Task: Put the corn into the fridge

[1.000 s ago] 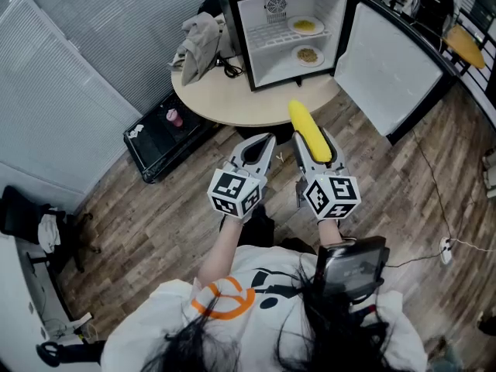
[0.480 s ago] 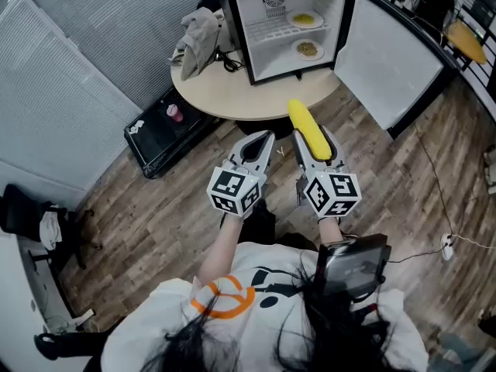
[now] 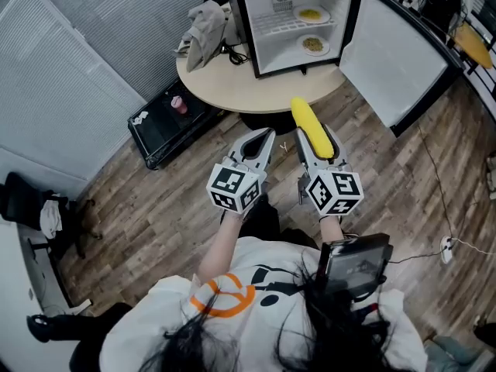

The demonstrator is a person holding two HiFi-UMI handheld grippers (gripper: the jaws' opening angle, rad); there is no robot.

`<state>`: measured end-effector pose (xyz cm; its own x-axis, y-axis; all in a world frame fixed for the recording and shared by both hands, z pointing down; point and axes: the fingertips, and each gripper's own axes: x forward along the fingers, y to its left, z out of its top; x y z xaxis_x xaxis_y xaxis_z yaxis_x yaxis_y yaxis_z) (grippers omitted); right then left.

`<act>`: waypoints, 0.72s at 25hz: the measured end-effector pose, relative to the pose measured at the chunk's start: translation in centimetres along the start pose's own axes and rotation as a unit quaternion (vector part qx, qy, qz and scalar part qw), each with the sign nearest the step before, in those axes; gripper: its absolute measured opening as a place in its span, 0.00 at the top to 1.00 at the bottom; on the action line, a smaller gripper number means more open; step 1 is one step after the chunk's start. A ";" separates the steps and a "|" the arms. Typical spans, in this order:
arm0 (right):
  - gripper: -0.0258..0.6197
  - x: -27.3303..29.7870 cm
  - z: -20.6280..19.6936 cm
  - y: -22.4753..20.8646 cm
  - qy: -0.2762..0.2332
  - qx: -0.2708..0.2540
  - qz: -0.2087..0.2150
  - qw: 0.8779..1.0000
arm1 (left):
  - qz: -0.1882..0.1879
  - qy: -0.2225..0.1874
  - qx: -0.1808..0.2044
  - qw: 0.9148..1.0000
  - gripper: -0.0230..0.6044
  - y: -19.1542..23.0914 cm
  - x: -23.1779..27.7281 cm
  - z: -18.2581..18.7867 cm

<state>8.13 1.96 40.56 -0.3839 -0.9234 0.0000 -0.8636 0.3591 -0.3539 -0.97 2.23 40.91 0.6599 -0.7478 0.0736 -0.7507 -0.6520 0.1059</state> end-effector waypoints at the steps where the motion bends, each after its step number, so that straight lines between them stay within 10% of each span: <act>1: 0.56 0.0 -0.1 0.1 0.001 0.001 0.001 1.000 | 0.001 0.000 -0.001 1.000 0.95 0.1 -0.1 0.0; 18: 0.56 5.3 -0.4 -1.8 0.011 0.011 0.000 1.000 | 0.018 -0.005 -0.021 1.000 0.95 4.8 2.9 0.2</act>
<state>7.47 -3.54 41.57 -0.3911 -0.9201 0.0196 -0.8561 0.3560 -0.3746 -2.66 -3.08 41.40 0.6324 -0.7717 0.0677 -0.7715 -0.6196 0.1443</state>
